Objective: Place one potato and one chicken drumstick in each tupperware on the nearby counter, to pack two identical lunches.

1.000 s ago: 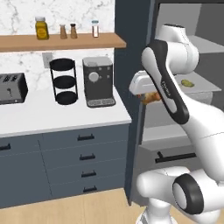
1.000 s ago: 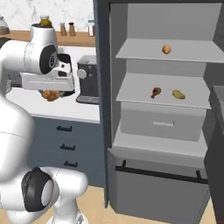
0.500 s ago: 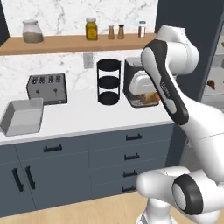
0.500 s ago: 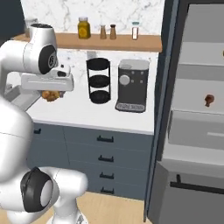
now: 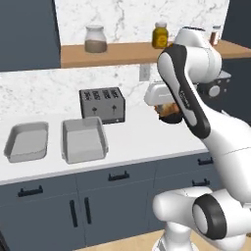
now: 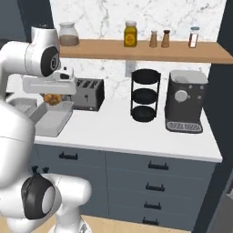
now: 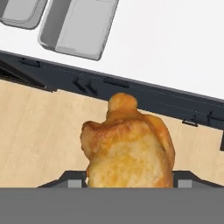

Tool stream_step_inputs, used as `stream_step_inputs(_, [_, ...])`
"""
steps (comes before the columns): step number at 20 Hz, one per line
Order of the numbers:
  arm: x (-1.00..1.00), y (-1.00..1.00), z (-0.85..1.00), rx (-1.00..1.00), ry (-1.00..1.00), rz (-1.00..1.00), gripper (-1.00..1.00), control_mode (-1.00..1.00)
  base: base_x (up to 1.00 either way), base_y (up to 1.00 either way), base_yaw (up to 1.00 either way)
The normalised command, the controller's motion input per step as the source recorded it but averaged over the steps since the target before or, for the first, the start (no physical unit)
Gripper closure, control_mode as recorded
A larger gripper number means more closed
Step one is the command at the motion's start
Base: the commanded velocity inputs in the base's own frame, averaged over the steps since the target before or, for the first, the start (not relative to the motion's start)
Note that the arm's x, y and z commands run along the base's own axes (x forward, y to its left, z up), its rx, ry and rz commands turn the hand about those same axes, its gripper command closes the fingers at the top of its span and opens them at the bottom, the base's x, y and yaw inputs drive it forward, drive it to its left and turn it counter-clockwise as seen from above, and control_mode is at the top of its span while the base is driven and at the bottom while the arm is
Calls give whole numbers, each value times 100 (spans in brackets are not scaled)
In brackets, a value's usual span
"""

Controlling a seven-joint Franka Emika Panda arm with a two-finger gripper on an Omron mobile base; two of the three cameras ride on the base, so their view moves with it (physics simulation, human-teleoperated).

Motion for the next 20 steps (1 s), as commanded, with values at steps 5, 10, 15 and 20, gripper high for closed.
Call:
stream_step_inputs(5, [0, 0, 0, 0, 0, 0, 100, 100, 9, 100, 0])
stream_step_inputs(10, [0, 0, 0, 0, 0, 0, 100, 100, 15, 100, 0])
stream_step_inputs(15, [0, 0, 0, 0, 0, 0, 100, 100, 25, 100, -5])
stream_step_inputs(20, [40, 20, -41, -11, 0, 0, 100, -100, 6, 14, -1])
